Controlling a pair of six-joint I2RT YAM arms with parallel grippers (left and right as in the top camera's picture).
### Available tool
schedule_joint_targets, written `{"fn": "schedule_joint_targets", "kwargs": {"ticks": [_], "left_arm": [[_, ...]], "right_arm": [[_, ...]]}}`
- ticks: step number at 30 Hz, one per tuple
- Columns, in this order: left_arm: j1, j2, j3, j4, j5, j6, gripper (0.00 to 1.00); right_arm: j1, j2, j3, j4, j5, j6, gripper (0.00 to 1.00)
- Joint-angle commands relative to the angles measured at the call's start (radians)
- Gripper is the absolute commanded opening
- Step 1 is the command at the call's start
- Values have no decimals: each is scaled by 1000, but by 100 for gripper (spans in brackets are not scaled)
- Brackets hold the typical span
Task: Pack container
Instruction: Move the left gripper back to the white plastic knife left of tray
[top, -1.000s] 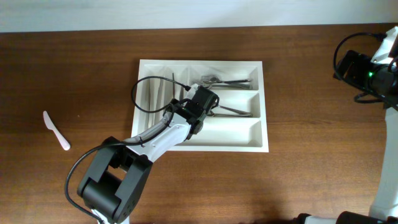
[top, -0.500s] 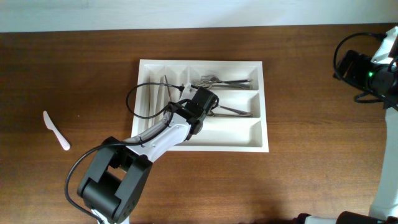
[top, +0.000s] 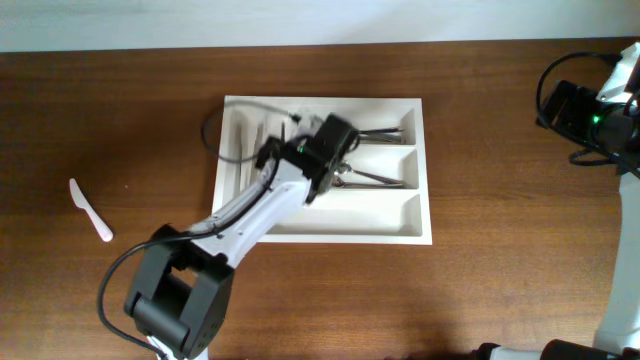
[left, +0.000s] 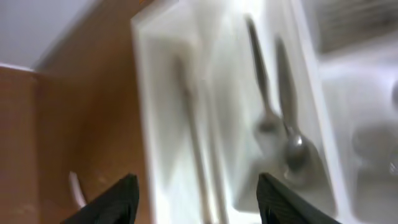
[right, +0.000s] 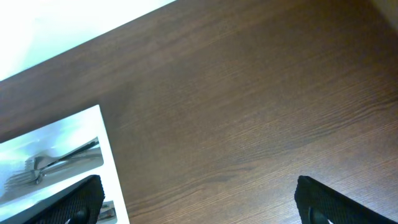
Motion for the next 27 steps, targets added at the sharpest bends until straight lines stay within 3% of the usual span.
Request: {"fn": "schedule_joint_targets", "kwargs": {"ticks": [1,7,14,18,22,27], "left_arm": [[29,-51,151,-74,-68,11,64],[164,-124,260,-219,-15,10,71],[535,-152,253,-392,445,-70,72],[772,-148,208,-376,651,-119,62],[946,-148,135,-329,727,-246,62],[1061,-146,-24,-224,784,-257,63]], "right_arm": [[-6,0,-5,1,-5,8,99],[-6,0,-5,1,-5,8,99],[-6,0,-5,1,-5,8,99],[-6,0,-5,1,-5,8,99],[-6,0,-5,1,-5,8,99],[-6,0,-5,1,-5,8,99]]}}
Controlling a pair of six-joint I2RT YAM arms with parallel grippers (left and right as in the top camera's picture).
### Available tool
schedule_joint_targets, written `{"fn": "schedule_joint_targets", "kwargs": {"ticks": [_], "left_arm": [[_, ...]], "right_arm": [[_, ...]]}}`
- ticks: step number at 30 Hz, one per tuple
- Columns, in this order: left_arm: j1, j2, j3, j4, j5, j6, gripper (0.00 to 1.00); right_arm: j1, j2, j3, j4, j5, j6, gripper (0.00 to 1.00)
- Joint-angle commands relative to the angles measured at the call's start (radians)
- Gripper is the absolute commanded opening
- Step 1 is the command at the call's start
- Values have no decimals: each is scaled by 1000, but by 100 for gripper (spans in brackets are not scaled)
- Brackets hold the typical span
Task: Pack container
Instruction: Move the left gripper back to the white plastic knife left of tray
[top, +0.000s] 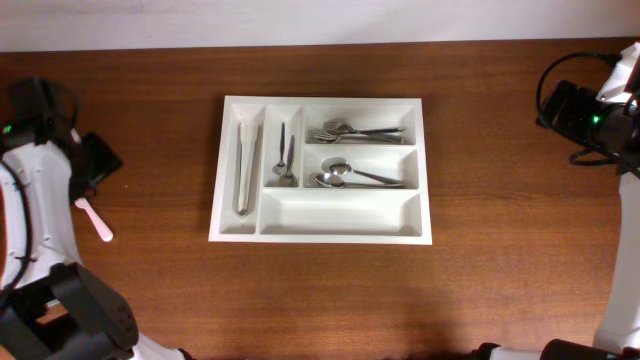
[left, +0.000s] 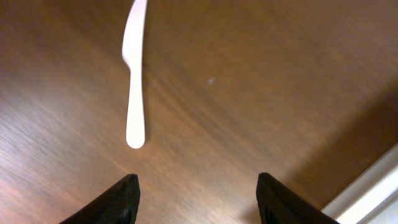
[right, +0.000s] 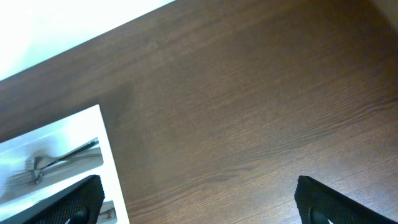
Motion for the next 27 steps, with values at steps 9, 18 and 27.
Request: {"fn": "schedule_joint_targets", "kwargs": {"ticks": [9,18,27], "left_arm": [[123,-6,-289,239,98,-36,66],[166,56,-290,264,100,183,66],[222,204,-270,299,100,201,65]], "right_arm": [[-6,0,-5,1,-5,8,99],[-6,0,-5,1,-5,8,99],[-6,0,-5,1,-5,8,98]]}}
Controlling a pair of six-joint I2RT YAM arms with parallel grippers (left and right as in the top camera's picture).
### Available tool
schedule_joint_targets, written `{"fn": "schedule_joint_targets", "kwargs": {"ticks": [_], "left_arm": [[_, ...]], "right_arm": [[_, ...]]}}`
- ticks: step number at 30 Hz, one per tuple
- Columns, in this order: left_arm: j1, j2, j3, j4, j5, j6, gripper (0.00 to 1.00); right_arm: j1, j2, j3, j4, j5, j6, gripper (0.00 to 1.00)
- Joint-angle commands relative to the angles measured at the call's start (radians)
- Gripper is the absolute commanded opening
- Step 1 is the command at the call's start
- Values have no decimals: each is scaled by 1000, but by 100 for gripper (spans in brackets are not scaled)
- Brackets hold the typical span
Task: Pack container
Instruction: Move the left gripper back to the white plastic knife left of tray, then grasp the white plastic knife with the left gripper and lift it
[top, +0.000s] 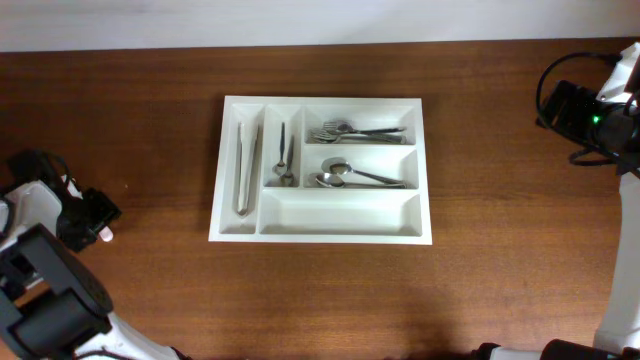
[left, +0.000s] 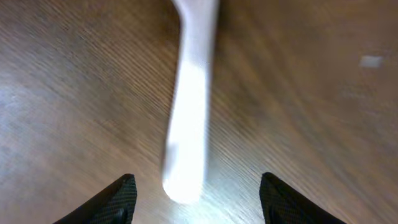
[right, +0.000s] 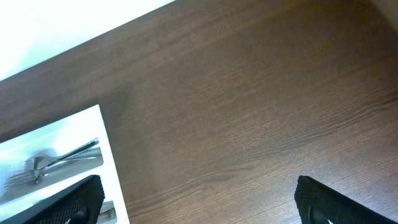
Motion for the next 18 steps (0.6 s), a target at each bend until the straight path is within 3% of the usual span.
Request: {"fn": "schedule_joint_targets", "kwargs": {"ticks": [1,12,18], "left_arm": [[21,33,19,13,14,46,65],[21,40,25,89,-31,52,65],[21,58,25,153,-31,52,59]], "right_arm": [[-6,-1,-5,1,-5,8,99],[-6,0,-5,1,-5,7,99],[-6,0,-5,1,-5,8,99]]}}
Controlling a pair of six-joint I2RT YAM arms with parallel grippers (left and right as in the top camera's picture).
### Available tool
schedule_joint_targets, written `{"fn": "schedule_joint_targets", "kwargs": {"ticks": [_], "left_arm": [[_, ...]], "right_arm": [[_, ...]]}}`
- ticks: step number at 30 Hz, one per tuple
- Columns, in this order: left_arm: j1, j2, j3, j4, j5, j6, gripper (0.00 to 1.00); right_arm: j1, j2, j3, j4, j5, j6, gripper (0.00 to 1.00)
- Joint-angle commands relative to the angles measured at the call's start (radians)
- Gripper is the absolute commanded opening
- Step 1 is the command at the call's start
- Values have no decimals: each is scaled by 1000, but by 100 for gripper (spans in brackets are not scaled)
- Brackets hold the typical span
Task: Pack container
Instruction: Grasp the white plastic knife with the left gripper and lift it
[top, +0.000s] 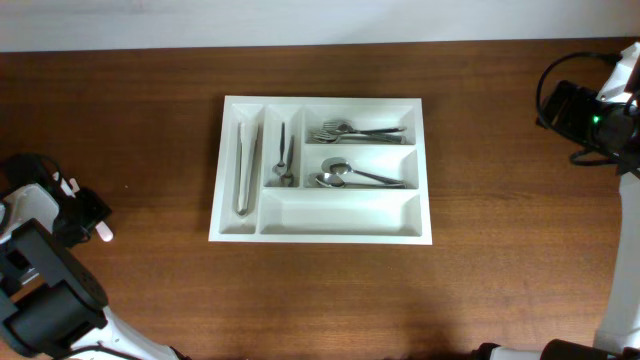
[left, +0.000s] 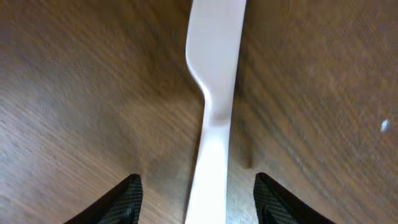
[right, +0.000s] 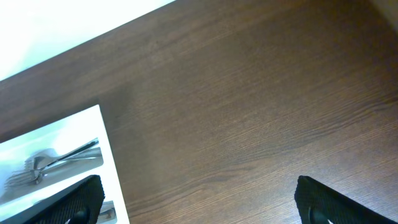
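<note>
A white plastic knife (left: 214, 93) lies flat on the wooden table at the far left, and only its handle tip (top: 105, 233) shows in the overhead view. My left gripper (left: 200, 208) is open and low over it. The handle runs between the two black fingertips (left: 129, 200), with gaps on both sides. The white cutlery tray (top: 340, 214) sits mid-table, its long front compartment bare. My right gripper (right: 208, 205) hangs open over bare wood at the far right, holding nothing.
The tray holds tongs (top: 243, 168) in the left slot, small spoons (top: 284, 160), forks (top: 355, 131) and spoons (top: 350, 177). The right wrist view catches the tray's corner (right: 106, 155). A white wall runs along the table's far edge.
The knife's handle end lay just ahead of my open left fingertips; now the handle reaches back between them and the blade fills the view ahead. The right arm is unchanged.
My left arm first reached over the tray, its gripper open above the small spoons. Then it was at the table's far left, high above the white knife. Then it was low near the handle end, and now it straddles the handle. The right arm stayed still.
</note>
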Motion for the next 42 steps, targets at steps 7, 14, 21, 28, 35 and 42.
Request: {"fn": "schedule_joint_targets", "kwargs": {"ticks": [7,14,21,28,35,42], "left_arm": [[2,101,21,47,-11,14,59],[2,139,24,68,-10,20,56],[2,140,27,38,-1,20,25],[2,140,27,6,24,19,5],[2,139,51,-44,41,20,2],[-11,137,234,-223,50,47,2]], "right_arm": [[-6,0,-5,1,-5,8,99],[-6,-1,-5,1,-5,8,99],[-6,-1,-5,1,-5,8,99],[-6,0,-5,1,-5,8,99],[-6,-1,-5,1,-5,8,99],[-6,0,-5,1,-5,8,99]]}}
